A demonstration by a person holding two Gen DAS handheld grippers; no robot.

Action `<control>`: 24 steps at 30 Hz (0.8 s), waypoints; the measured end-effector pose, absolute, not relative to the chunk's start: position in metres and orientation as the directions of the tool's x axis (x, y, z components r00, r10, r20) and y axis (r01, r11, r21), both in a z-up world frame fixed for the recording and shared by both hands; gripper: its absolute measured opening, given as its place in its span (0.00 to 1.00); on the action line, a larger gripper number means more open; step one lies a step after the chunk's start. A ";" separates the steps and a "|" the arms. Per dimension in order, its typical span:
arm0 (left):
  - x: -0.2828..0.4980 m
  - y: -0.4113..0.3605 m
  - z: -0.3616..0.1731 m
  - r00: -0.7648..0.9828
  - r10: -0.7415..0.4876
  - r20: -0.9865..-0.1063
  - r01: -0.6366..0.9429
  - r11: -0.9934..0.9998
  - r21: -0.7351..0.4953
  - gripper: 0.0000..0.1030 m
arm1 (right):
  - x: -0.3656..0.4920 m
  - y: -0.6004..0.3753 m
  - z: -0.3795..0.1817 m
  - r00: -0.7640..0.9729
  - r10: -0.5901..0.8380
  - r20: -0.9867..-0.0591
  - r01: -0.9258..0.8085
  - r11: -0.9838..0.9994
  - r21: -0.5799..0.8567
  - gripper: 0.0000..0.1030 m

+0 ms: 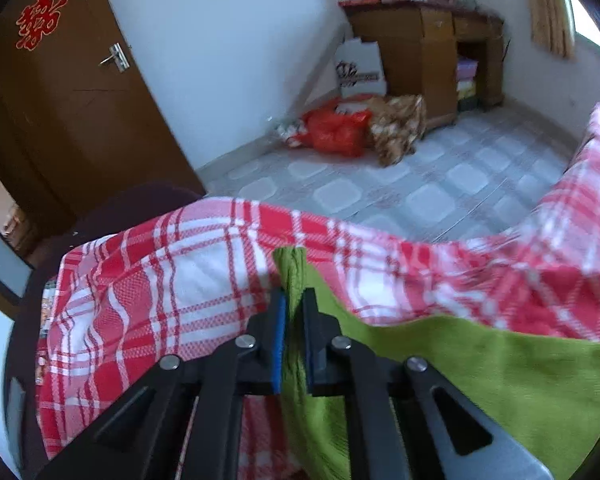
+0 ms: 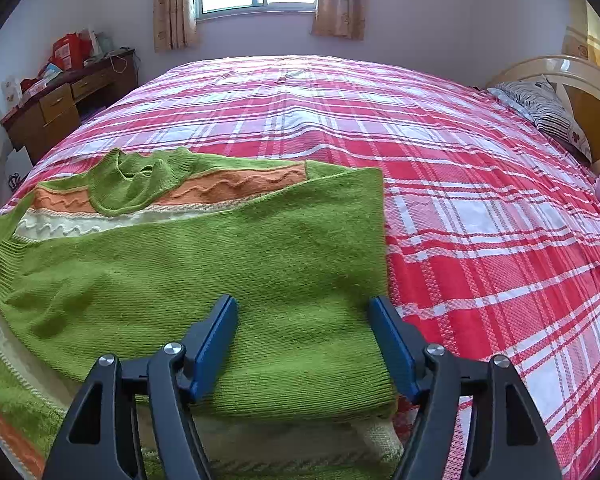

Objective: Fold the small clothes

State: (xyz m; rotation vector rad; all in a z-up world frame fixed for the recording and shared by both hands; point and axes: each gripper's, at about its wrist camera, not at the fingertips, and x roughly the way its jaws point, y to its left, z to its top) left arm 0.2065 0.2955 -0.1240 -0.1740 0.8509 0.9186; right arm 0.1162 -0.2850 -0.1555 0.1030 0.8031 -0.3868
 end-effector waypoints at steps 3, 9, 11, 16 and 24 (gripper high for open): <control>0.195 0.267 -0.095 0.446 0.609 -0.655 -0.732 0.670 0.123 0.07 | 0.116 -0.285 -0.155 0.628 -0.300 -0.718 0.377 0.924 -0.056 0.69; 0.183 0.142 -0.036 0.746 0.465 -0.477 -0.494 0.866 0.071 0.06 | 0.116 -0.285 -0.155 0.628 -0.299 -0.718 0.377 0.925 -0.055 0.70; 0.178 0.098 -0.031 0.807 0.388 -0.446 -0.396 0.915 0.080 0.06 | 0.116 -0.285 -0.155 0.628 -0.299 -0.718 0.376 0.925 -0.056 0.70; 0.172 -0.010 -0.049 0.870 0.191 -0.454 -0.155 0.981 0.115 0.06 | 0.116 -0.286 -0.155 0.629 -0.297 -0.718 0.377 0.925 -0.053 0.70; 0.180 -0.095 -0.103 0.791 0.068 -0.608 0.046 0.984 0.170 0.11 | 0.115 -0.288 -0.155 0.631 -0.292 -0.719 0.381 0.924 -0.041 0.70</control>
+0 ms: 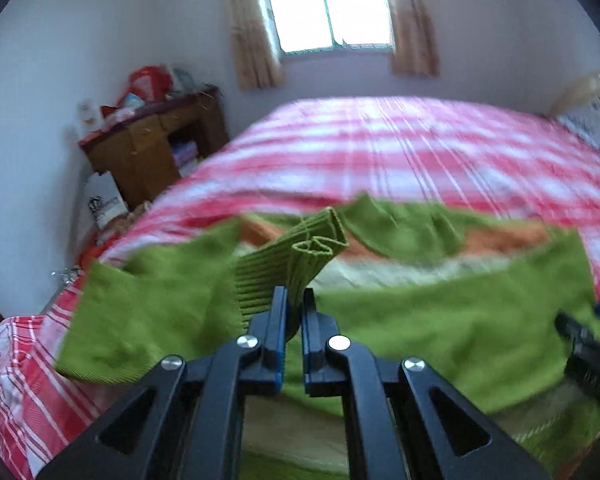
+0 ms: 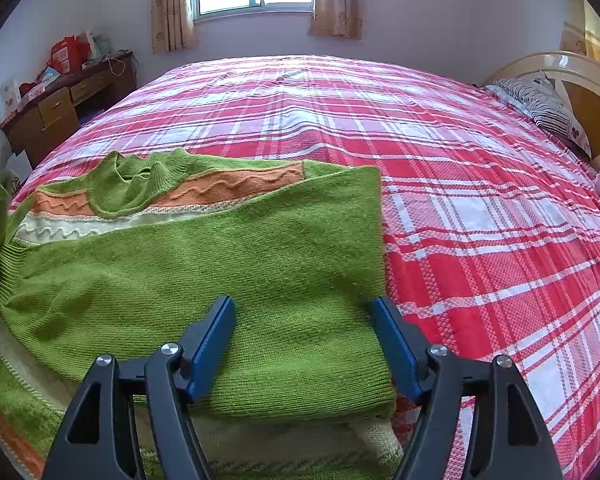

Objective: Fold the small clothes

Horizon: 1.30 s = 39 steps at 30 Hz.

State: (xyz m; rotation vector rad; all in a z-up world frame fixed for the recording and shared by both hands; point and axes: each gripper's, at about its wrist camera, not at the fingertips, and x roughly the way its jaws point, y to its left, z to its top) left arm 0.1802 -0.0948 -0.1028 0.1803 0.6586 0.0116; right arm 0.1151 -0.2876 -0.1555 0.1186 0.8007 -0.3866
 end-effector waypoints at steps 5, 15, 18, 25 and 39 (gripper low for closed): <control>0.167 -0.073 -0.100 0.751 -0.010 -0.660 0.104 0.989 0.103 0.36 | 0.115 -0.287 -0.156 0.629 -0.291 -0.721 0.384 0.923 -0.037 0.71; 0.123 0.036 -0.139 0.724 0.083 -0.684 -0.166 0.985 -0.055 0.69 | 0.105 -0.276 -0.129 0.729 -0.133 -0.672 0.325 0.931 0.169 0.72; 0.123 0.053 -0.145 0.732 0.017 -0.681 -0.198 0.962 -0.189 0.70 | 0.120 -0.237 -0.115 0.763 0.068 -0.643 0.162 0.943 0.291 0.72; 0.128 0.044 -0.152 0.737 -0.019 -0.676 -0.170 0.962 -0.212 0.82 | 0.201 -0.138 -0.142 0.651 0.160 -0.742 0.005 0.977 0.215 0.72; 0.117 0.065 -0.151 0.771 -0.125 -0.624 -0.117 0.936 -0.332 0.92 | 0.211 -0.109 -0.099 0.745 0.077 -0.663 -0.014 0.995 0.100 0.12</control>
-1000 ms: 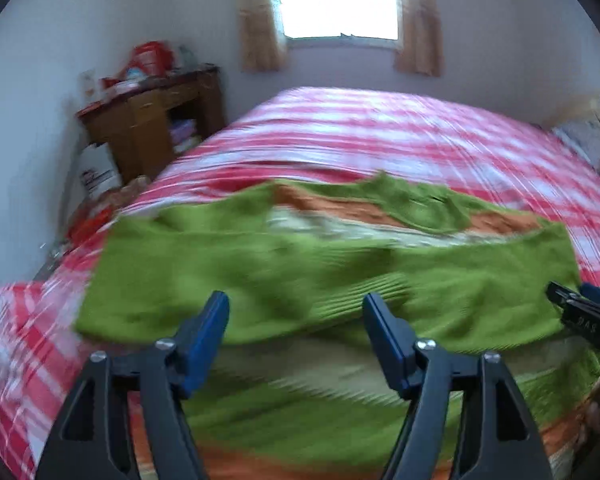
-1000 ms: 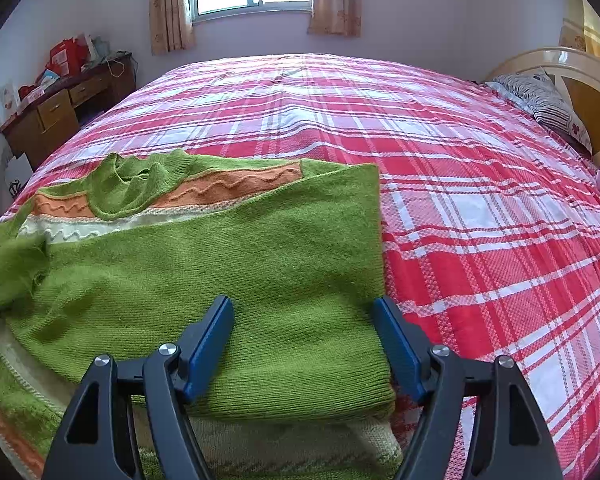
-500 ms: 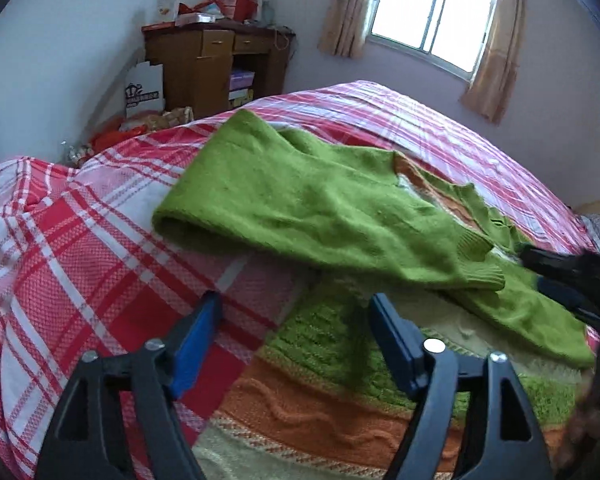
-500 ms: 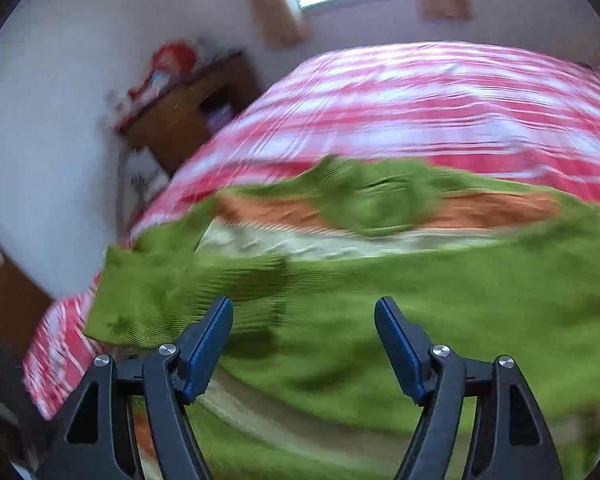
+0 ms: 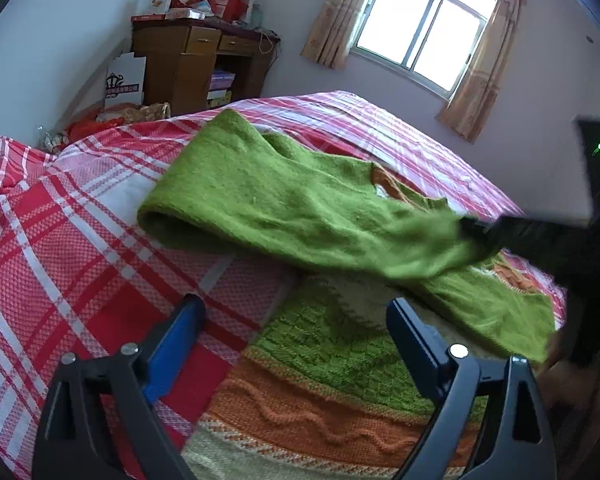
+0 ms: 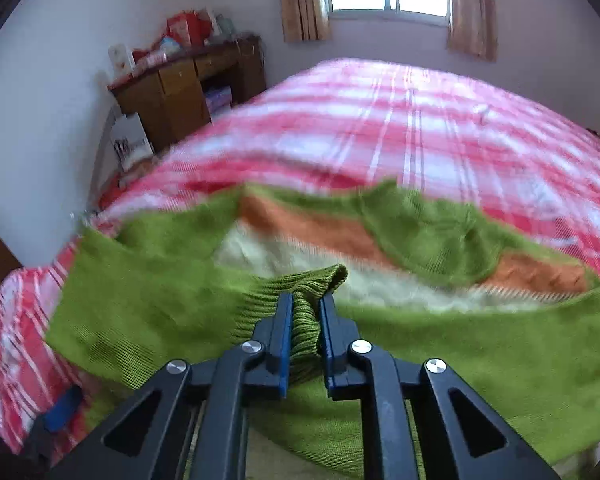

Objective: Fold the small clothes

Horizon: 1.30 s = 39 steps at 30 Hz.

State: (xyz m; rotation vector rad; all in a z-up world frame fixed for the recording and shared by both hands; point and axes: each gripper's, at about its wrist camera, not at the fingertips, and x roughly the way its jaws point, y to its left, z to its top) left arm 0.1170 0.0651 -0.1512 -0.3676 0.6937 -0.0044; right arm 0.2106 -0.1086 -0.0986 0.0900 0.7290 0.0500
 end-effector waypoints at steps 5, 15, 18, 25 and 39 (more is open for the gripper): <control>0.117 0.064 -0.151 0.770 -0.117 -0.627 -0.119 0.940 -0.321 0.92 | 0.192 -0.127 -0.035 0.836 0.037 -0.547 0.013 0.996 0.086 0.12; 0.117 0.063 -0.150 0.767 -0.101 -0.634 -0.125 0.945 -0.303 0.92 | 0.154 -0.248 -0.043 0.791 -0.233 -0.566 0.269 0.963 -0.021 0.08; 0.118 0.061 -0.150 0.764 -0.090 -0.639 -0.129 0.949 -0.288 0.92 | 0.145 -0.280 -0.073 0.730 -0.262 -0.631 0.331 0.944 -0.009 0.08; 0.119 0.058 -0.150 0.761 -0.077 -0.644 -0.135 0.953 -0.273 0.92 | 0.147 -0.264 -0.123 0.689 0.143 -0.710 0.181 0.915 0.360 0.52; 0.117 0.060 -0.151 0.763 -0.079 -0.641 -0.134 0.952 -0.277 0.92 | 0.181 -0.170 -0.137 0.651 -0.111 -0.751 0.081 0.994 -0.077 0.11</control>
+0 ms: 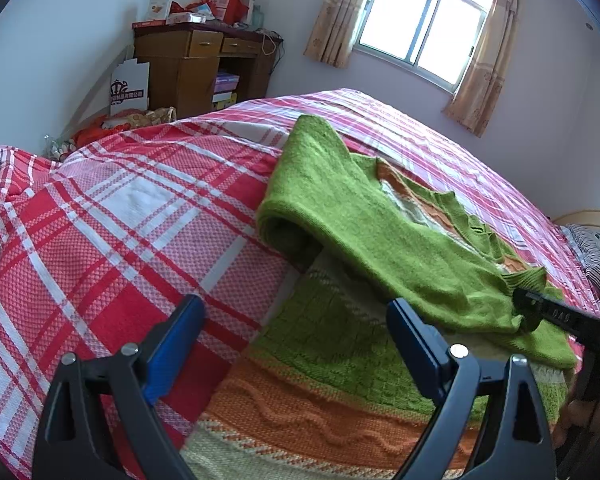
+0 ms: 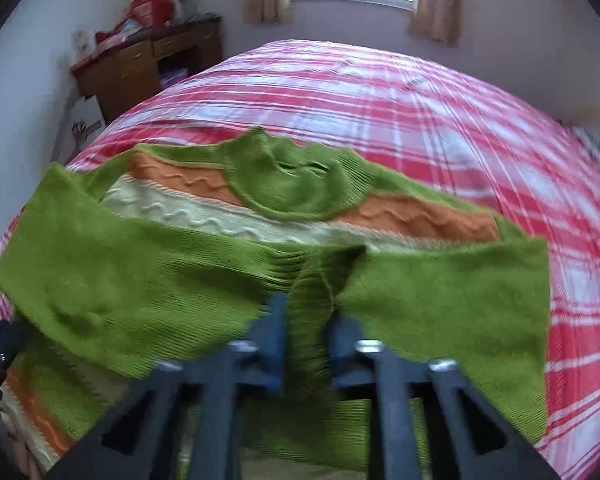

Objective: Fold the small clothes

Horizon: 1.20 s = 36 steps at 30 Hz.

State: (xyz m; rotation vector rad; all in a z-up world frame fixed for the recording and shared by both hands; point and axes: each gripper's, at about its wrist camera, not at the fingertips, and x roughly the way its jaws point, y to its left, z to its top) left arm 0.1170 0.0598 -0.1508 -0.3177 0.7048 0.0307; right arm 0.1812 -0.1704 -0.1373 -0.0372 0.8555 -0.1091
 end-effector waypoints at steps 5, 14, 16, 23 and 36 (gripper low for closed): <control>0.117 0.061 -0.151 0.765 -0.086 -0.638 -0.133 0.949 -0.287 0.92 | 0.163 -0.170 -0.077 0.769 -0.212 -0.603 0.128 0.975 -0.179 0.10; 0.117 0.060 -0.151 0.765 -0.083 -0.638 -0.133 0.950 -0.283 0.92 | 0.147 -0.235 -0.074 0.736 -0.316 -0.599 0.239 0.949 -0.207 0.11; 0.117 0.059 -0.151 0.765 -0.081 -0.639 -0.134 0.950 -0.281 0.92 | 0.147 -0.248 -0.097 0.690 -0.301 -0.658 0.229 0.954 -0.196 0.20; 0.119 0.058 -0.148 0.754 -0.069 -0.653 -0.140 0.955 -0.262 0.92 | 0.104 -0.299 -0.110 0.569 -0.540 -0.621 0.561 0.806 -0.188 0.38; 0.167 0.015 -0.104 0.768 0.125 -0.628 -0.154 0.988 0.008 1.00 | 0.139 -0.252 -0.149 0.652 -0.119 -0.749 0.222 0.974 0.039 0.38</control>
